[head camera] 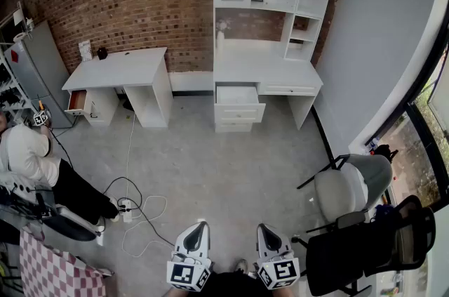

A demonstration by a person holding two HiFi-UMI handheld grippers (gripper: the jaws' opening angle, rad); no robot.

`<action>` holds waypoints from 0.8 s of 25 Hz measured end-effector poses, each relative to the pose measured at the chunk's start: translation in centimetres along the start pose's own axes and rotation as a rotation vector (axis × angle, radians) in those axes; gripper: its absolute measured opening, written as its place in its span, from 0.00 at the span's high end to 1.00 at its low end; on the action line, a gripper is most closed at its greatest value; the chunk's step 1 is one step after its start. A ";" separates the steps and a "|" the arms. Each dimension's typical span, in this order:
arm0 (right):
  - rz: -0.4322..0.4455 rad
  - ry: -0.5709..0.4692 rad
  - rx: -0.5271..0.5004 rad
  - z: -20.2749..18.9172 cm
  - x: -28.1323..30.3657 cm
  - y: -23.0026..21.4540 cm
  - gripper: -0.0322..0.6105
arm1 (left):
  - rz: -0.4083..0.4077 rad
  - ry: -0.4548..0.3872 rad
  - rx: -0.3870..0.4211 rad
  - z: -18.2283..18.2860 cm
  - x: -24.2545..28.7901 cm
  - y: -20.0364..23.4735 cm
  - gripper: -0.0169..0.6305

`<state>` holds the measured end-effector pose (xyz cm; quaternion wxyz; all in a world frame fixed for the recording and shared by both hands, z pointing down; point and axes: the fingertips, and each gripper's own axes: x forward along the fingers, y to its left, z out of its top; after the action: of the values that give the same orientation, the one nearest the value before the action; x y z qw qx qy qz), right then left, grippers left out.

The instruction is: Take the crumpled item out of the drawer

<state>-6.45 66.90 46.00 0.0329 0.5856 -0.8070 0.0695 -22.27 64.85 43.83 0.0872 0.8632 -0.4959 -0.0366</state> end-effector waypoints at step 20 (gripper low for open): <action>0.011 -0.019 0.011 -0.1 -0.5 -4.6 0.93 | -0.008 -0.007 0.008 -0.3 3.8 -3.3 0.94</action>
<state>-1.97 65.97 46.33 0.0217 0.5818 -0.8102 0.0687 -17.45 63.25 43.59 0.0817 0.8653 -0.4931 -0.0379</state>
